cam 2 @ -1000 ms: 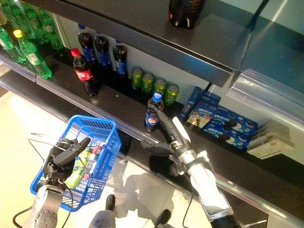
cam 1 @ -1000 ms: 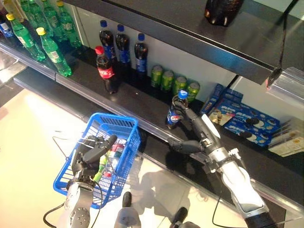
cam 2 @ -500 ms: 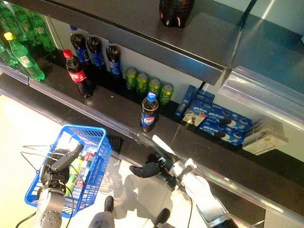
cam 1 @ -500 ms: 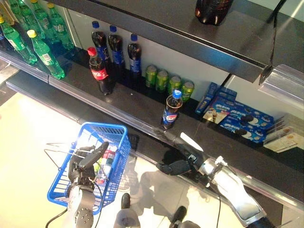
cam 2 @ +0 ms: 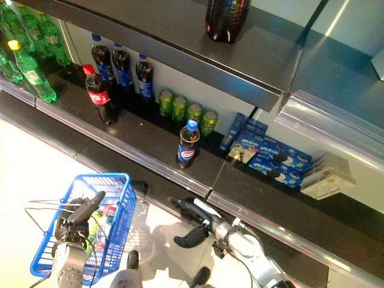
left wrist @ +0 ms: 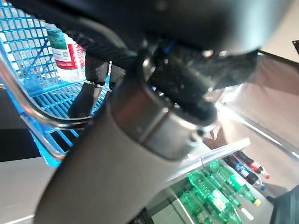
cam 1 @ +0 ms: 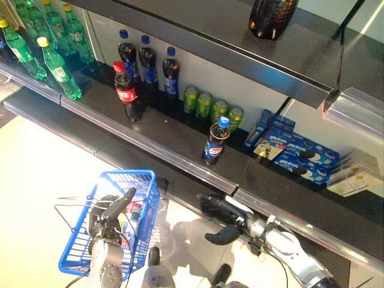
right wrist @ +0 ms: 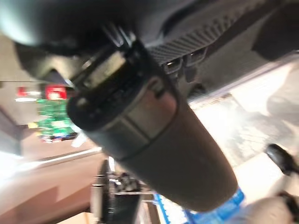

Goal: Pick up the drink and place into the basket.

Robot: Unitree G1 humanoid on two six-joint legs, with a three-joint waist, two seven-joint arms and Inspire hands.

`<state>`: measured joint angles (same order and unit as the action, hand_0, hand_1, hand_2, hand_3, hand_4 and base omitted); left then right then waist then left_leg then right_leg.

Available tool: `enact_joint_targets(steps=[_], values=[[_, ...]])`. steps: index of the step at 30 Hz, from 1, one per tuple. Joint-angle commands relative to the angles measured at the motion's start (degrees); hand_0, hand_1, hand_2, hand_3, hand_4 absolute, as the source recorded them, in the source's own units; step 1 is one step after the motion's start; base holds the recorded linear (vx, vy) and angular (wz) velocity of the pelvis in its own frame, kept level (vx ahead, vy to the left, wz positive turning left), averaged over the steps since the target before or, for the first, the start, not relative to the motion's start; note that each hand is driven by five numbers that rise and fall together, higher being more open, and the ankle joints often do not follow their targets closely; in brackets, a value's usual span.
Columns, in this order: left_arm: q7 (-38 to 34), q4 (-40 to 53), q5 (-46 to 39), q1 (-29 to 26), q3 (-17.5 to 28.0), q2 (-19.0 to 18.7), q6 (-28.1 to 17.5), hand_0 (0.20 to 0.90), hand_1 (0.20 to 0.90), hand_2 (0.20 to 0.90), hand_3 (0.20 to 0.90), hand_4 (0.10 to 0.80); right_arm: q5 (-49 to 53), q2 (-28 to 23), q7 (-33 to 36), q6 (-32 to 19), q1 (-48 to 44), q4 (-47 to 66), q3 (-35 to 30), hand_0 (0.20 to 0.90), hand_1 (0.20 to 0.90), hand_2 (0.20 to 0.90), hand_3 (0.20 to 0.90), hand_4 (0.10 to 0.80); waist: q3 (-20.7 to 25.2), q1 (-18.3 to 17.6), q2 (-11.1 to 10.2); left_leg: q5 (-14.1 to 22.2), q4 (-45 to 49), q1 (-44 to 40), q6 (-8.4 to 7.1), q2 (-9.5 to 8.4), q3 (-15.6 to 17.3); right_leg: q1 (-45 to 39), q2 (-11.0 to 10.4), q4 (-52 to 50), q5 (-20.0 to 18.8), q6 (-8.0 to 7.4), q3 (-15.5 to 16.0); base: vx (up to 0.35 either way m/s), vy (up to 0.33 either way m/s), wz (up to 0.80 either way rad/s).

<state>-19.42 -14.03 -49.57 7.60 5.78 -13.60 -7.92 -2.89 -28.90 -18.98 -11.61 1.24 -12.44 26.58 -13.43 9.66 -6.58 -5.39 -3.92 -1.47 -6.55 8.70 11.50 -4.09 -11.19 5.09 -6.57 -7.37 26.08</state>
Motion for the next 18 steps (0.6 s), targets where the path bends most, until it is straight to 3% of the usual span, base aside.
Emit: enact_joint_targets(steps=[1,6,7,18], values=[[4.33,7.7,9.87,-13.24,4.04,-6.16,-17.07,0.3,0.3,0.3,0.2,0.1,-0.16,0.6,-0.5,-2.75,-0.07,-0.23,1.82,0.9,0.9,0.9,0.9,0.8,7.71,0.14,1.07,-3.52,-1.08,8.8,1.16,-3.4,0.27,-9.4,4.01,-2.68,10.16,1.05,0.13,0.0,0.0,0.0],[3.58,5.08,12.74,-12.75,3.52,-5.92,-16.54,0.3,0.3,0.3,0.2,0.1,-1.4,1.76,0.56,-2.21,0.28,-6.21,1.83,0.9,0.9,0.9,0.9,0.8,7.66,0.57,0.97,-3.34,-1.08,8.65,1.15,-3.52,-0.02,-9.65,4.2,-2.82,10.43,1.28,0.29,0.025,-0.013,0.01],[3.78,4.05,13.09,-12.46,3.55,-5.79,-16.59,0.3,0.3,0.3,0.2,0.1,-1.73,2.05,0.7,-2.33,0.46,-7.97,1.54,0.9,0.9,0.9,0.9,0.8,7.77,0.56,0.63,-2.22,-1.08,8.18,0.56,-3.68,-0.81,-10.17,4.15,-2.82,11.33,1.16,-0.48,0.1,-0.042,0.02],[5.82,-5.05,18.16,-8.41,1.92,-5.47,-13.69,0.3,0.3,0.3,0.2,0.1,-5.42,5.59,4.27,-1.16,0.99,-26.12,-3.39,0.9,0.9,0.9,0.9,0.8,7.33,1.57,1.02,-1.7,-1.08,7.51,0.78,-3.6,-0.77,-10.61,4.19,-2.99,11.33,1.38,-0.01,0.033,-0.001,0.01]])
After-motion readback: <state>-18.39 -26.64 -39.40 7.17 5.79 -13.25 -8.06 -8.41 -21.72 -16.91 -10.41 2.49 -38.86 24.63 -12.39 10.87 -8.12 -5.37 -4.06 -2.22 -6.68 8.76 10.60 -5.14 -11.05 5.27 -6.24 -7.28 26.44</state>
